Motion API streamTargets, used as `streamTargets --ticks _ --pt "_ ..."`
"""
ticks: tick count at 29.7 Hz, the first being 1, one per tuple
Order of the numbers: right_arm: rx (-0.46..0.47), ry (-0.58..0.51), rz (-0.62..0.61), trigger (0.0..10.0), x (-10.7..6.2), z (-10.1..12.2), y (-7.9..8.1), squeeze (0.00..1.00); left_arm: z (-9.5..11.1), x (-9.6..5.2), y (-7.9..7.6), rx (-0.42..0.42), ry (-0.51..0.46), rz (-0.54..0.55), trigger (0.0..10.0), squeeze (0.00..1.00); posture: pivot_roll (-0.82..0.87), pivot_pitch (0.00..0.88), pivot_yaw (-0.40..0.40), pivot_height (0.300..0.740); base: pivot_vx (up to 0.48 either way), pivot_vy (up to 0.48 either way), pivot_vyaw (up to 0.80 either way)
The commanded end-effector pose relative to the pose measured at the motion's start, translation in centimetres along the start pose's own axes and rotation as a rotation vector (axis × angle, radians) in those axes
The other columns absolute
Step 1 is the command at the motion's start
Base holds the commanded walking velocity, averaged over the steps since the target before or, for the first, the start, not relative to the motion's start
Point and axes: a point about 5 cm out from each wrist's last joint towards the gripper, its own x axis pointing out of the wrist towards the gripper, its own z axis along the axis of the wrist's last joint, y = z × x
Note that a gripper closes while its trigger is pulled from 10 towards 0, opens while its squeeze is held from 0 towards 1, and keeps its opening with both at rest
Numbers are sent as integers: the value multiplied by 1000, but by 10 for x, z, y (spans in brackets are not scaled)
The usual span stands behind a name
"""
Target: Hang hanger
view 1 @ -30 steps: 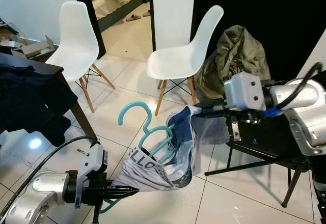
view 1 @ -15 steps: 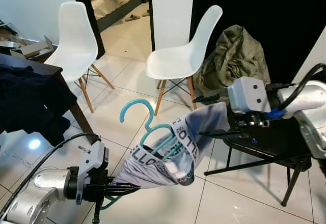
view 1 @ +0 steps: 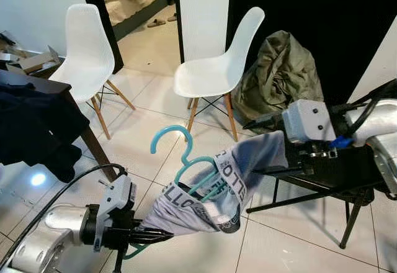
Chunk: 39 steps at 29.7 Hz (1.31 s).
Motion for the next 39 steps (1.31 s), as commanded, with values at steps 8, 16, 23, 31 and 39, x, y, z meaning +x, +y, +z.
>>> streamTargets --ticks 8,16,23,31,39 --pt "56 -53 164 0 18 -2 23 0 8 11 -3 57 22 -115 6667 0 -42 86 41 740 0 0 0" --pt "63 -46 170 0 17 -4 24 0 11 13 -2 86 45 -158 6745 0 -47 87 42 740 0 0 0" --pt "77 -34 149 0 13 -6 25 0 6 0 13 165 182 -132 7176 0 -54 87 47 740 0 0 0" --pt "91 -39 112 0 12 -8 24 0 15 -7 30 208 168 -16 10000 1000 -53 87 45 740 0 0 0" --pt "179 -63 0 0 7 -17 15 0 31 -27 52 256 115 179 10000 1000 -54 86 38 740 0 0 0"
